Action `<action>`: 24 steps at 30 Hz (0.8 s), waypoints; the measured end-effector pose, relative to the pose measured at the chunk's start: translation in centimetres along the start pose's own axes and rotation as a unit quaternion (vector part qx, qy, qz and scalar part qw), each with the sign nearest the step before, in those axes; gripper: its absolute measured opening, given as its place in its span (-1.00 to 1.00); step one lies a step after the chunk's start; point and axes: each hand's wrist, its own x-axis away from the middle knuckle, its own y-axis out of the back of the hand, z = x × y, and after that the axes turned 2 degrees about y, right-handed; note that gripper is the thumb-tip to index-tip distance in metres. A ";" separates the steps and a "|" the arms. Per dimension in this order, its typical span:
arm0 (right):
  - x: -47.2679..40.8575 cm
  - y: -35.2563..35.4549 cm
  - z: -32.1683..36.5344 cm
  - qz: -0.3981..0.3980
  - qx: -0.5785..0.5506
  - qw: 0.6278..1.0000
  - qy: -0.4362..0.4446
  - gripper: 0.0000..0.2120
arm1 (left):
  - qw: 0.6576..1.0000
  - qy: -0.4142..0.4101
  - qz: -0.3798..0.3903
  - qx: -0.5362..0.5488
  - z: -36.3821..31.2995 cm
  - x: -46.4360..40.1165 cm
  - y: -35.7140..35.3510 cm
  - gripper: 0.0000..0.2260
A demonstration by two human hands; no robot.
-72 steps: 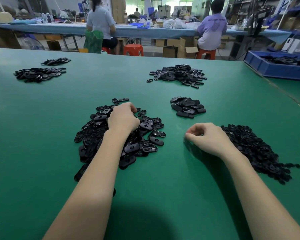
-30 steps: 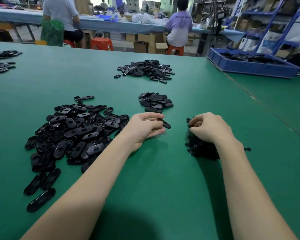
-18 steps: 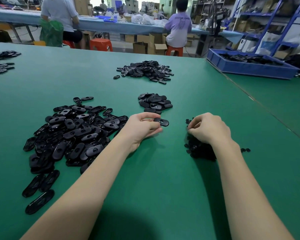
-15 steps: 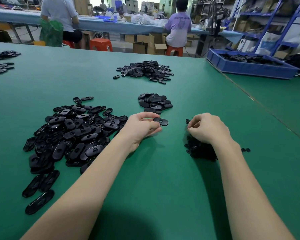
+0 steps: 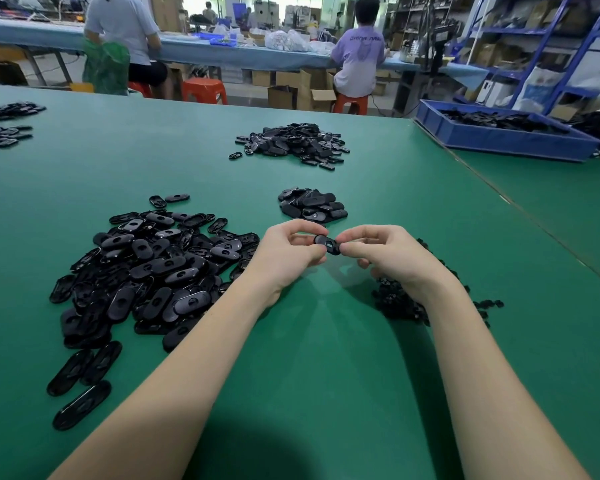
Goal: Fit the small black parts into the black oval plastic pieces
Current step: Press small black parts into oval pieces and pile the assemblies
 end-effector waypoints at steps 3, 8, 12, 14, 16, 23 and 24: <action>0.1 -0.1 0.2 -0.009 0.005 1.000 -0.004 -0.99 | 1.000 -0.006 0.001 -0.009 0.1 0.0 0.0 -0.80; 0.3 0.0 0.6 -0.010 0.018 1.000 -0.010 -0.98 | 1.000 -0.008 0.004 -0.009 0.1 0.0 0.1 -0.82; 0.2 -0.3 0.7 -0.017 0.021 1.000 -0.015 -0.93 | 1.000 -0.012 0.007 -0.019 0.1 0.0 0.1 -0.83; 0.1 -0.4 0.7 -0.022 0.021 0.999 -0.019 -0.90 | 1.000 -0.018 0.014 -0.020 0.0 0.0 0.1 -0.82; 0.0 -0.4 0.7 -0.024 0.022 0.999 -0.024 -0.87 | 0.999 -0.031 0.019 -0.028 0.0 0.1 0.0 -0.82; -0.1 -0.3 0.6 -0.034 0.019 0.999 -0.024 -0.79 | 0.996 -0.053 0.015 -0.074 -0.1 0.1 0.2 -0.82; -0.1 -0.4 0.6 -0.034 0.016 0.999 -0.024 -0.78 | 0.996 -0.052 0.013 -0.077 -0.1 0.1 0.2 -0.82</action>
